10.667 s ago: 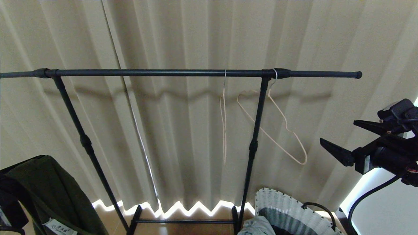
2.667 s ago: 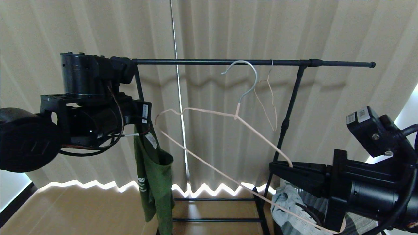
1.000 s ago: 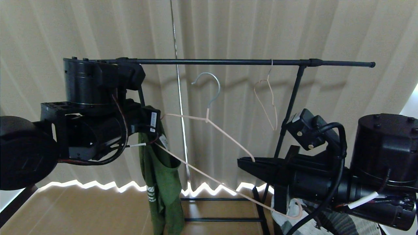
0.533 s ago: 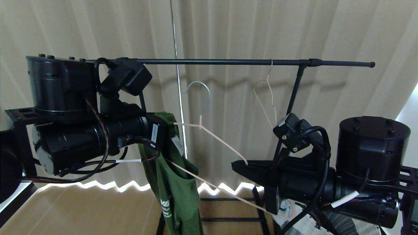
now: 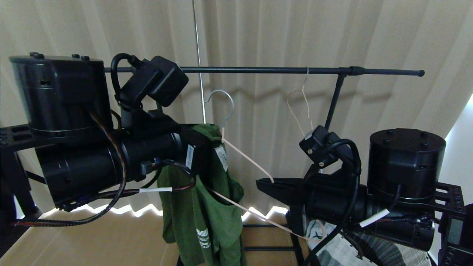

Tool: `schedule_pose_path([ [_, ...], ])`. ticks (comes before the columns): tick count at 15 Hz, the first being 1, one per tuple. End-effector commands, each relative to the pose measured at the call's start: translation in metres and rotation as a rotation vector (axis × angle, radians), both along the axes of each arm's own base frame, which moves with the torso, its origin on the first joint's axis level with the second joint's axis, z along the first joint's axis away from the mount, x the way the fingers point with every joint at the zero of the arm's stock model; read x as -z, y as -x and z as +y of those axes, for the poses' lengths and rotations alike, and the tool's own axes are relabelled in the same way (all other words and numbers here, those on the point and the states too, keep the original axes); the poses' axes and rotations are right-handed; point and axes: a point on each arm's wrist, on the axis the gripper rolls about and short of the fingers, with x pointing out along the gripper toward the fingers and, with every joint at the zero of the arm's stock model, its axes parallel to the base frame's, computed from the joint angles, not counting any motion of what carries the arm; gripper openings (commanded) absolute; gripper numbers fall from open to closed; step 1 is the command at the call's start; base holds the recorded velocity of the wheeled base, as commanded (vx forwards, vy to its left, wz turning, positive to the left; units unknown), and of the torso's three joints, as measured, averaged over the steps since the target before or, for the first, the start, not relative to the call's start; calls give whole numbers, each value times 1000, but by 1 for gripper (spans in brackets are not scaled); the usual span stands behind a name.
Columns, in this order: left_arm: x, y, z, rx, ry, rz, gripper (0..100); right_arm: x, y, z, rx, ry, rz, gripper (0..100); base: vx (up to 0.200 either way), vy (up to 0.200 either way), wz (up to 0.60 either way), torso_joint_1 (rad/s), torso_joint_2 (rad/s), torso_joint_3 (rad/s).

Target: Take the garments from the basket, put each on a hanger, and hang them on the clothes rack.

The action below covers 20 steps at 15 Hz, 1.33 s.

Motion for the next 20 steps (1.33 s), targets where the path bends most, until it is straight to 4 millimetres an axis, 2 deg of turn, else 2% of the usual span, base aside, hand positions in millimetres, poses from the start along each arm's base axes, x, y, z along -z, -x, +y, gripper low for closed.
schedule_pose_path([
  [1, 0, 4, -6, 27, 10, -11, 0, 1, -1, 1, 0, 2, 2, 0, 0, 0, 0, 0, 0, 0],
  [5, 5, 7, -5, 33, 3, -10, 0, -2, -1, -1, 5, -6, -5, 0, 0, 0, 0, 0, 0, 0],
  [9, 3, 9, -3, 34, -2, -28, 0, -6, 1, -3, 10, -17, -14, 0, 0, 0, 0, 0, 0, 0],
  [10, 2, 10, -2, 34, 1, -31, 100, -7, 1, -4, 10, -20, -17, 0, 0, 0, 0, 0, 0, 0],
  [15, -3, 20, 13, 15, 1, -63, 100, -23, 4, -21, 49, -56, -60, 0, 0, 0, 0, 0, 0, 0],
  [20, -2, 25, 21, 4, 1, -64, 100, -27, 8, -33, 70, -69, -74, 0, 0, 0, 0, 0, 0, 0],
])
